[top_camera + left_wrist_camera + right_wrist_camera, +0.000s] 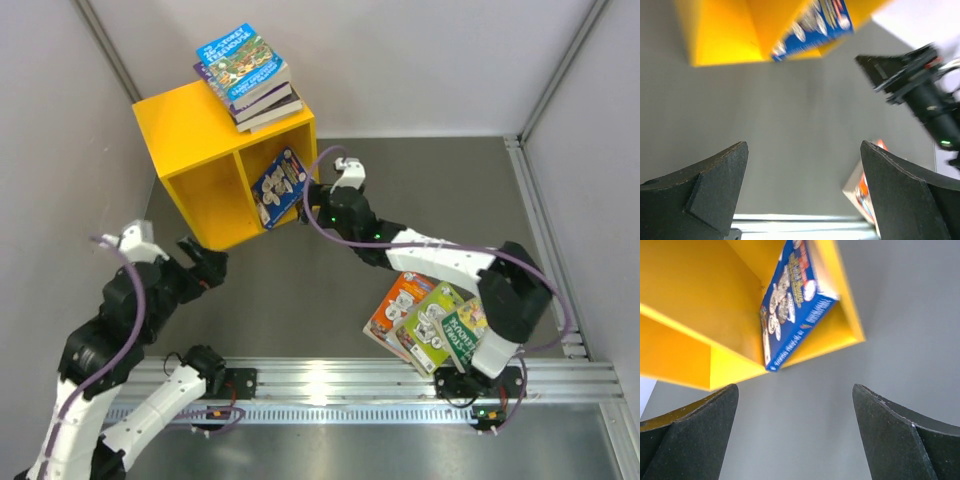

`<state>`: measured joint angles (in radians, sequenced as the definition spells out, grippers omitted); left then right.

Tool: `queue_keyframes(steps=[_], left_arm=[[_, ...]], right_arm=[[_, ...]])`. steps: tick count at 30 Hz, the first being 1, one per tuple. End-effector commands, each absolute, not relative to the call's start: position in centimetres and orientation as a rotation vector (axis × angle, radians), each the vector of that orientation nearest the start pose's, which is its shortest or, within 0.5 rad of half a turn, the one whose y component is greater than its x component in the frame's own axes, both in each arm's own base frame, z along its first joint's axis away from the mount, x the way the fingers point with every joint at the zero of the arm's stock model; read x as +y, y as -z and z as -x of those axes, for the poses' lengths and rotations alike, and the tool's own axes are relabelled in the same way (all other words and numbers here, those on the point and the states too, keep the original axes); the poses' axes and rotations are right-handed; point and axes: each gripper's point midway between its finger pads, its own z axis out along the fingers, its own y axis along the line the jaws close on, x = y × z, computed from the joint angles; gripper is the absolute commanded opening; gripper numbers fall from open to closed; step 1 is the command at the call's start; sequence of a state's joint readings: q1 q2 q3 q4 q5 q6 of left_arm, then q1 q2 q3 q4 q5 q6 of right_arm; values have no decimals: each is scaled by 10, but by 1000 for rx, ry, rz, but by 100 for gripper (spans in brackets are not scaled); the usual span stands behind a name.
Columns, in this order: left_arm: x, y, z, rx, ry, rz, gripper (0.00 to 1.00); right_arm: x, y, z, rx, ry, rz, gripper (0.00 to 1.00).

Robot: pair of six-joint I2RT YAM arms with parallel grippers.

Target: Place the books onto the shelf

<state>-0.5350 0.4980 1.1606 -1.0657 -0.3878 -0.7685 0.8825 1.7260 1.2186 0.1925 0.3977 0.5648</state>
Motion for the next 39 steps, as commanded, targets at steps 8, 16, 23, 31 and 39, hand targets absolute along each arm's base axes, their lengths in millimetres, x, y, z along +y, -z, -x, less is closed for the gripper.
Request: queue_keyframes(steps=[8,16,23,31,39], left_arm=[[-206,-259,-224,2223,886,76,99],[-348,-217,-202,2408,1052,-340,99],[-427,-180,-178,2526,1287,-602,99],[-462,-128,-137,2651,1336,-867,99],[-465,-73,-95,2759,1040,-1176,99]], right_arm=[[224,-232,-296,2063,-310,-112,100],[117,-162,-252,2522,-233,-503,100],[104,-114,-211,2853,-160,-541,100],[87,-79,-197,2935,-99,-585,100],[65,-81,-200,2916,-92,-618,100]])
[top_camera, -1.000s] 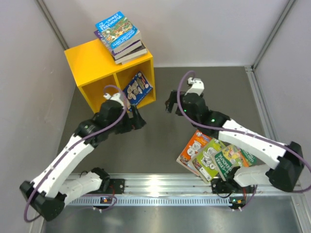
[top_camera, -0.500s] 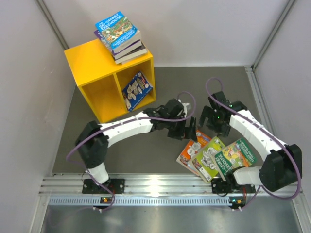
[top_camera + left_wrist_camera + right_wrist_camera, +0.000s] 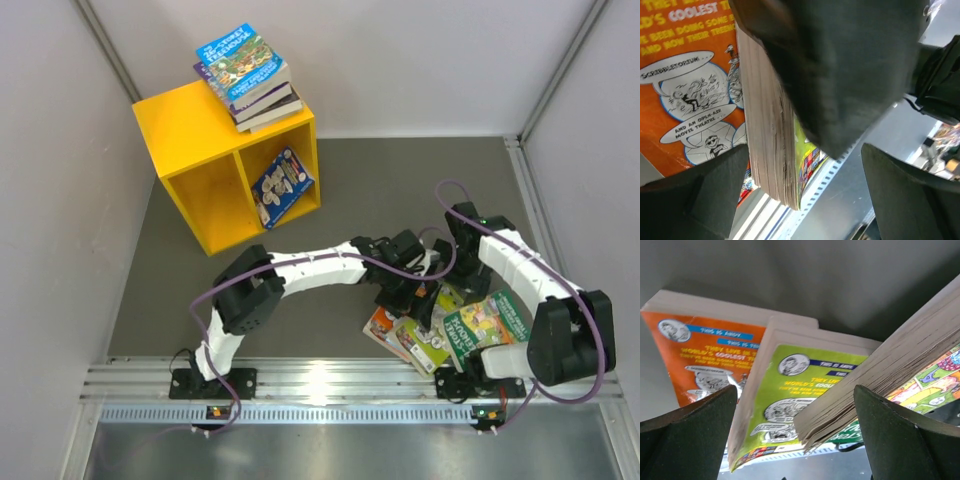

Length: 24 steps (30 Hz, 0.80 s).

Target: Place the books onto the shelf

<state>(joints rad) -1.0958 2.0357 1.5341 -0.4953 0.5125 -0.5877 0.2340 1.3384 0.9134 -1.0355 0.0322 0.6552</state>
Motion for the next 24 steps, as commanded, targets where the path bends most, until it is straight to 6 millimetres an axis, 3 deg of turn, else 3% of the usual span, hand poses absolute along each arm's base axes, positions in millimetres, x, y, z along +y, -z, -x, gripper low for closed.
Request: queue_keyframes(steps=[1,2,4,7,8,9,10,13,17,20,21,24], left_arm=[[-462,-65,-93,2779,968,-1198,99],[-459,-55,-97,2781,873,-1205,99],[-450,-33,-91,2833,723,-1257,89],[-440,-8,-91,2888,569,-1252,44],[-439,-4,-91,2902,552,-1244,37],[-437,3,-89,2922,529,-1234,10],[-436,5,-89,2928,513,-1226,0],[-437,4,-86,2932,532,-1220,0],[-445,-24,-97,2886,659,-1143,0],[-432,-45,-128,2908,727,-909,0],[-414,-52,-144,2923,742,-802,0],[-385,-68,-179,2909,843,-543,0]], right_arm=[[64,-81,-199,2915,-96,-622,100],[61,-81,-198,2912,-94,-624,100],[56,-79,-194,2913,-87,-631,100],[55,-78,-189,2919,-124,-645,100],[53,-78,-188,2918,-135,-646,100],[52,-77,-187,2920,-135,-651,100],[51,-77,-186,2919,-139,-653,100],[50,-78,-187,2909,-158,-665,100],[58,-96,-200,2842,-282,-689,100],[76,-135,-230,2685,-467,-665,100],[80,-152,-241,2629,-514,-651,100],[97,-177,-258,2554,-661,-628,100]])
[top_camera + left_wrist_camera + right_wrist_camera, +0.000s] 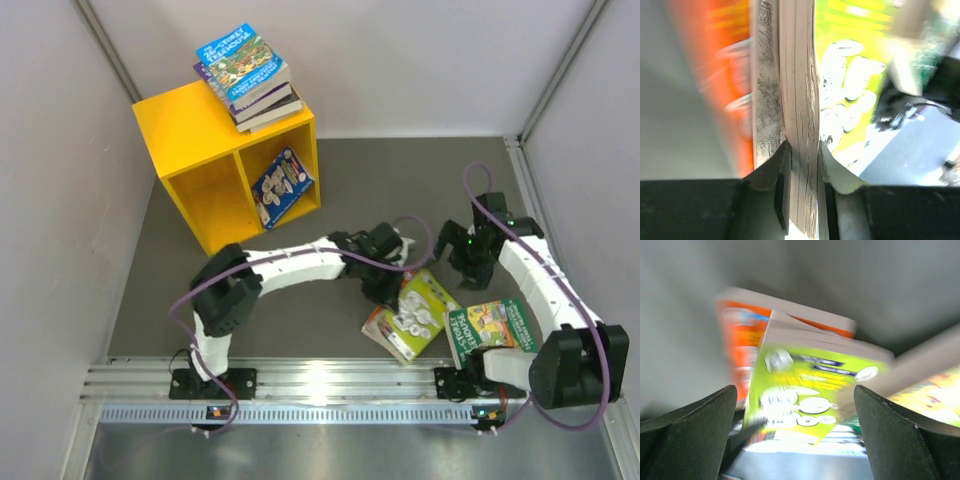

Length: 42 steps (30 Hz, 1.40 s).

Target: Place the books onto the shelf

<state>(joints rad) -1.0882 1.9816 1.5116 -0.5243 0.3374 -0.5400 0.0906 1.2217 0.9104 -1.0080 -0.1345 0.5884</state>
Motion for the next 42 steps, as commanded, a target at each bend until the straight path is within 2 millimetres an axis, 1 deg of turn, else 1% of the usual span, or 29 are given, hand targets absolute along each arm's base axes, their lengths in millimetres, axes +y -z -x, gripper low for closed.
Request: queue_keyframes(steps=[1,2,3,5,6,7,8,9,11,12,13,14,15,16,19,20,21,23,24,28,30,32,35,37,38,39,40,41,42], left_arm=[[-379,-72,-187,2896,875,-492,0],[-374,-77,-190,2893,928,-450,0],[-362,-80,-204,2876,969,-344,0],[-355,-83,-210,2875,1061,-249,0],[-345,-79,-212,2884,1083,-198,0],[-348,-81,-215,2854,1130,-189,0],[-347,-79,-215,2861,1149,-164,0],[-347,-74,-209,2879,1171,-159,0],[-354,-73,-210,2860,1240,-134,0],[-354,-67,-204,2878,1274,-120,0],[-356,-65,-202,2876,1306,-107,0],[-363,-69,-206,2838,1365,-83,0],[-363,-61,-203,2853,1381,-60,0],[-365,-63,-200,2852,1439,-60,0],[-373,-59,-201,2826,1549,-18,0],[-374,-55,-201,2819,1582,7,0],[-375,-54,-203,2811,1601,21,0],[-371,-49,-201,2826,1630,75,0],[-372,-50,-203,2804,1650,70,0],[-367,-45,-202,2813,1660,92,0],[-365,-40,-201,2830,1649,99,0],[-363,-36,-201,2840,1644,108,0],[-362,-33,-200,2848,1644,110,0],[-362,-34,-201,2842,1652,105,0],[-363,-32,-201,2844,1653,107,0],[-363,-33,-201,2841,1664,103,0],[-364,-32,-202,2842,1669,106,0],[-365,-33,-202,2839,1676,103,0],[-365,-33,-201,2842,1678,100,0]], right_arm=[[102,-181,-263,2536,-702,-627,100],[110,-182,-264,2545,-773,-618,100],[114,-177,-264,2555,-801,-625,100],[123,-178,-268,2533,-887,-618,100],[126,-172,-266,2539,-913,-625,100],[130,-174,-271,2505,-952,-604,100],[138,-178,-268,2492,-1031,-585,100],[141,-171,-265,2497,-1058,-597,100],[150,-170,-266,2474,-1132,-581,100],[154,-162,-263,2487,-1147,-582,100],[161,-160,-264,2480,-1167,-554,100],[164,-152,-264,2501,-1164,-555,100],[166,-143,-260,2524,-1162,-555,100],[170,-137,-259,2544,-1156,-542,100],[165,-111,-253,2637,-1076,-585,100],[158,-102,-253,2663,-1006,-603,100],[153,-94,-245,2713,-948,-624,100],[141,-85,-240,2746,-840,-617,100],[138,-81,-232,2781,-805,-635,100],[130,-81,-222,2781,-755,-652,100],[130,-87,-221,2770,-756,-647,100],[127,-100,-224,2737,-741,-629,100],[121,-108,-219,2744,-695,-600,100],[122,-105,-214,2757,-702,-596,100],[123,-95,-206,2783,-714,-616,100],[127,-93,-211,2753,-757,-631,100],[132,-81,-202,2776,-797,-648,100],[134,-77,-202,2764,-820,-658,99],[138,-76,-210,2725,-851,-657,98]])
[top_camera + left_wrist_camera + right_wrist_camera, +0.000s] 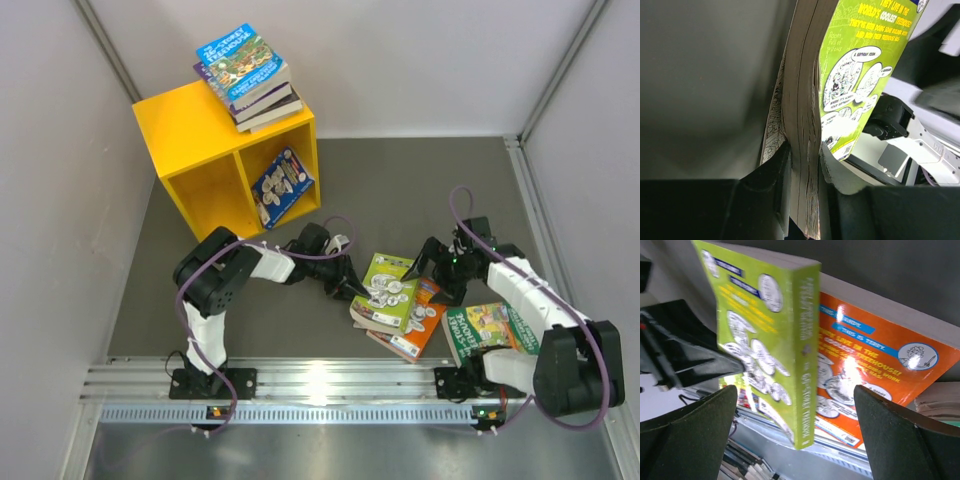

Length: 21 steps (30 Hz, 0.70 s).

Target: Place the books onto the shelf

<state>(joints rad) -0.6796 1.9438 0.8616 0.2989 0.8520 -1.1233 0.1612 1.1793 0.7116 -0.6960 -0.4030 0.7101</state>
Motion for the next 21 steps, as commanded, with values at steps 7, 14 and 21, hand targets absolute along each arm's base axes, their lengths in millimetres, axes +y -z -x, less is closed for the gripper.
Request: queue_keyframes(steps=[7,14,21], left_arm=[[-365,-36,-200,2837,1708,92,0],[-366,-43,-198,2822,1723,83,0],[-373,-56,-205,2776,1761,117,0]], right_arm=[[142,-47,-218,2721,-875,-663,93],[159,-42,-233,2656,-994,-673,67],[172,-48,-229,2627,-1081,-641,42]])
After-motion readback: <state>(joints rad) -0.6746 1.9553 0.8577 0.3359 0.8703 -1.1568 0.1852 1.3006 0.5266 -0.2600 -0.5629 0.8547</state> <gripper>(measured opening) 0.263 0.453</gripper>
